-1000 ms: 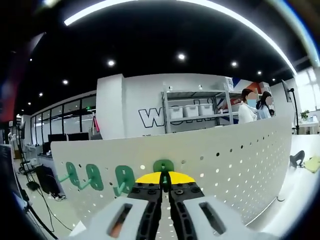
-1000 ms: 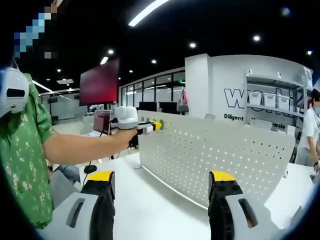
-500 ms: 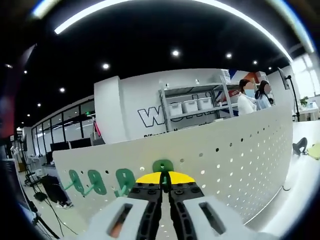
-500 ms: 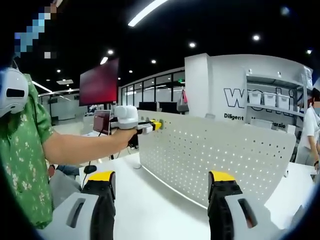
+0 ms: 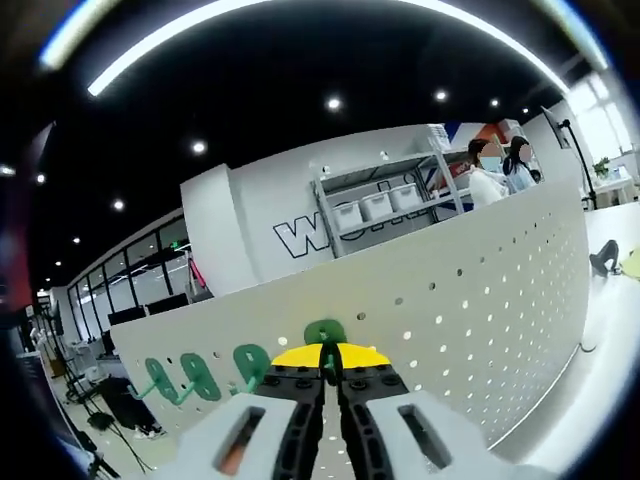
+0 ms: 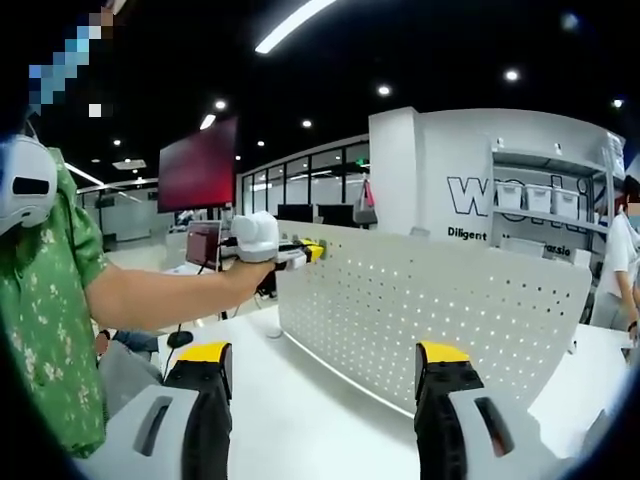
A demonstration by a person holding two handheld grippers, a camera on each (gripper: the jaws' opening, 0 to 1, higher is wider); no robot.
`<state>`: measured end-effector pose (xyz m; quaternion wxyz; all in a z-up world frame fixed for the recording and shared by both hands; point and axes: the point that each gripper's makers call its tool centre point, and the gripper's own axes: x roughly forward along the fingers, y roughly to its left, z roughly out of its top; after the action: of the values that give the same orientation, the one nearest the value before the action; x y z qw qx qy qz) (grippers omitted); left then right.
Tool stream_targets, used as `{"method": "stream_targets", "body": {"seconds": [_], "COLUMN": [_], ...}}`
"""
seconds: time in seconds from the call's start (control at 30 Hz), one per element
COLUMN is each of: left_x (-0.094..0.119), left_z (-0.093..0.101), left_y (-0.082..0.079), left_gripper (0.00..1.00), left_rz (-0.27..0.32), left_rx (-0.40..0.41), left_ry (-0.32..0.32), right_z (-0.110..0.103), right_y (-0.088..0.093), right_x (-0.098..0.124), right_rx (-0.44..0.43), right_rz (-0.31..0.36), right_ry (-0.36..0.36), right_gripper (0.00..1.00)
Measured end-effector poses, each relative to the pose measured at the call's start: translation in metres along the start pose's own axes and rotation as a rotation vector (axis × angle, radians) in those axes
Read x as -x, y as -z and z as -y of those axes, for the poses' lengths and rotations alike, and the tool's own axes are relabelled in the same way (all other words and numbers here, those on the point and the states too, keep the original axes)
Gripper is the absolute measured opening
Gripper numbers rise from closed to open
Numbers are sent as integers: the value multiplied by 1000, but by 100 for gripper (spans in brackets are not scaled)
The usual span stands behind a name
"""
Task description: Insert the hook assembly into the mounting plate slot until the hook locks in place.
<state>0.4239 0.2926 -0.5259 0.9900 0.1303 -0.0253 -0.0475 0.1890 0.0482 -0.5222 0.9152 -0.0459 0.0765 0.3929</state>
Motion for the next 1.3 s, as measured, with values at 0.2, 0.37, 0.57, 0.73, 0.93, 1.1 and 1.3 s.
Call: {"method": "stream_targets", "body": {"seconds": [0.2,0.37,0.57,0.73,0.93,1.1,1.3], "left_x": [0,-1,0,0,2,3,5], "left_z": [-2,-3,-1,2,3,1,3], "left_y": [1,2,1,1,-1,-3,-3], "left_gripper": [3,4,5,9,15,17,21], "left_rz": [11,21,5,10,14,19,21], "left_rx": [84,222,162,156,155,156,168], "left_ry": [1,8,16,24,22,25,39], "right_z": [1,1,0,2,-1,-3,-5], "right_y": [0,-1,-1,-1,-1,-3,-4], "right_x": [0,0,0,2,3,2,1], "right_rx": [2,3,6,5,9,12,16], "right_rz": [0,1,2,0,-2,0,-3], "right_ry": [1,0,-1,7,4,2,-2], "right_gripper": [76,76,76,76,76,76,76]}}
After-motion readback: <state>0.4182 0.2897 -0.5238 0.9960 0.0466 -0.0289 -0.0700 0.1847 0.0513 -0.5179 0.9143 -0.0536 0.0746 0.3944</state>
